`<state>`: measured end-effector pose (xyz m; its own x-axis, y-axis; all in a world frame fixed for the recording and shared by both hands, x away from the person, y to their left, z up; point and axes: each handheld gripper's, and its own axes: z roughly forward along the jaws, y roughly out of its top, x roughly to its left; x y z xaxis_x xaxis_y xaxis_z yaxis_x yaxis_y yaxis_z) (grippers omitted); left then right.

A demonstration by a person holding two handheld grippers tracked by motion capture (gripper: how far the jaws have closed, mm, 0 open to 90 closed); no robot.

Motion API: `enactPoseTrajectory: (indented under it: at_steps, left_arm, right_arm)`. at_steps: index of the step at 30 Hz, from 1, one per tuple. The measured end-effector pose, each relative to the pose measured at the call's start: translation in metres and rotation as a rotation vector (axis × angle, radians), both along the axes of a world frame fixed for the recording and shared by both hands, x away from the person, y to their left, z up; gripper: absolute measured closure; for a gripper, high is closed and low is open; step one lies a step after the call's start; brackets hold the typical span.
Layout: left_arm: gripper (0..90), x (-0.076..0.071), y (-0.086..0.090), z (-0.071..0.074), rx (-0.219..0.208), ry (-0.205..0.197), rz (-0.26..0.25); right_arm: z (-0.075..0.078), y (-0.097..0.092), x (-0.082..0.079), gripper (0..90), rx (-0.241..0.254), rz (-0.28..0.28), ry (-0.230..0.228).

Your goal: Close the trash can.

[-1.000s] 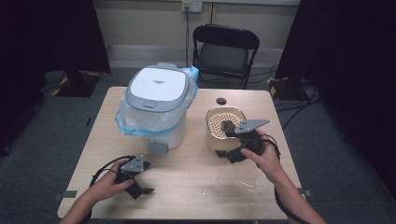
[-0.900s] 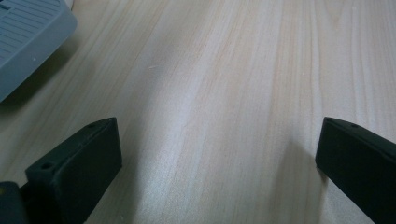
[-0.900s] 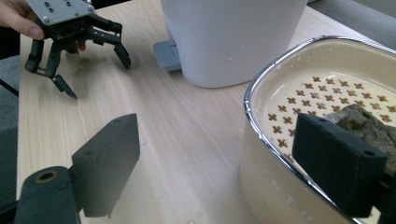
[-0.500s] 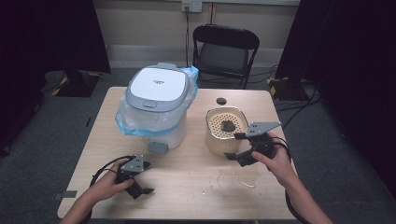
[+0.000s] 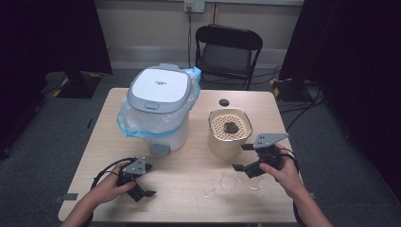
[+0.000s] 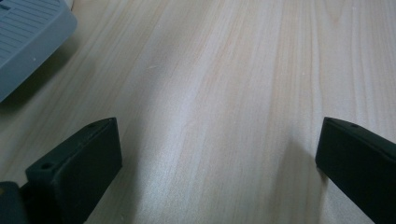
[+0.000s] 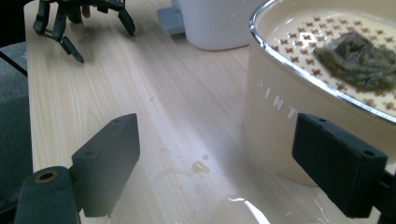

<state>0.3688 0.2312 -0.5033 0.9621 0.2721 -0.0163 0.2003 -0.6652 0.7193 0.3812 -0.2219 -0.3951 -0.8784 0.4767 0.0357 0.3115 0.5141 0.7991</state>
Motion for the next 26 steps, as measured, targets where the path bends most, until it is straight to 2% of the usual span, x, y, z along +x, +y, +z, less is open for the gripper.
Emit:
enactPoseTrajectory:
  at_steps: [9, 21, 23, 26]
  left_arm:
    - [0.0, 0.000, 0.000, 0.000, 0.000, 0.000, 0.001]
    - [0.0, 0.000, 0.000, 0.000, -0.001, -0.001, -0.002]
    - [0.0, 0.000, 0.000, 0.000, -0.002, -0.001, -0.002]
    - [0.0, 0.000, 0.000, 0.000, -0.002, -0.001, -0.002]
  right_arm:
    - [-0.017, -0.005, -0.006, 14.7, -0.002, -0.006, 0.016]
    - [-0.038, -0.008, -0.013, 14.7, -0.033, -0.010, 0.026]
    - [-0.042, -0.007, -0.015, 14.8, -0.051, -0.004, 0.019]
    - [-0.045, -0.008, -0.016, 14.8, -0.040, 0.003, 0.022]
